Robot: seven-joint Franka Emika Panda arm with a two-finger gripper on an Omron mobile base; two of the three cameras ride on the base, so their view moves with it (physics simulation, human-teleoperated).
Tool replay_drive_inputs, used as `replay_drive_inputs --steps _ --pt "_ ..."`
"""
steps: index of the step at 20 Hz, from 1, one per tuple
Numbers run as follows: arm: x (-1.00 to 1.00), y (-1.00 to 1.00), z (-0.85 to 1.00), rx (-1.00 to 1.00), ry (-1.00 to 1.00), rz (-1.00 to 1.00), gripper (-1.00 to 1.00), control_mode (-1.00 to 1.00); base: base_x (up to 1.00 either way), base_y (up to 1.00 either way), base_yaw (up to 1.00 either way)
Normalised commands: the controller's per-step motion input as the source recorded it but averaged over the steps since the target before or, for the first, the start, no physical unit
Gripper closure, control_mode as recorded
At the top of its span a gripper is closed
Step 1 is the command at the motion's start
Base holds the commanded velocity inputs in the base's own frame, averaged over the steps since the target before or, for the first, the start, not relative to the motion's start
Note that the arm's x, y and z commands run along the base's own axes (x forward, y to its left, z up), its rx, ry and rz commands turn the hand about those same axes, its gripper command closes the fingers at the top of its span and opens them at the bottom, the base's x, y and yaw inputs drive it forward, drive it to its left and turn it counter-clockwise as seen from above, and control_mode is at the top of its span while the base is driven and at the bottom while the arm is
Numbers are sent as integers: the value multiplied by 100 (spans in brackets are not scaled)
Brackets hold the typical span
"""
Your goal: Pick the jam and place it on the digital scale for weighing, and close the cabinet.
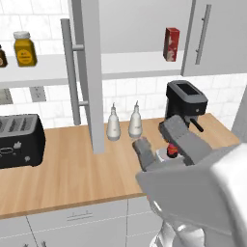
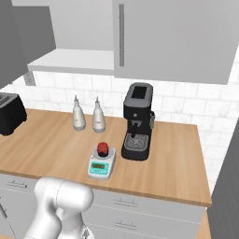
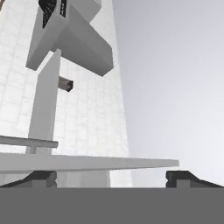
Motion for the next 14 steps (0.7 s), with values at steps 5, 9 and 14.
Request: replay_drive_inputs --steps 5,9,14 --pt "-26 100 -10 0 -9 -18 -100 -100 0 0 0" --pt "0 100 0 0 -9 -10 -100 -100 0 0 0" --pt "1 90 -1 21 -3 -3 -100 -100 0 0 0"
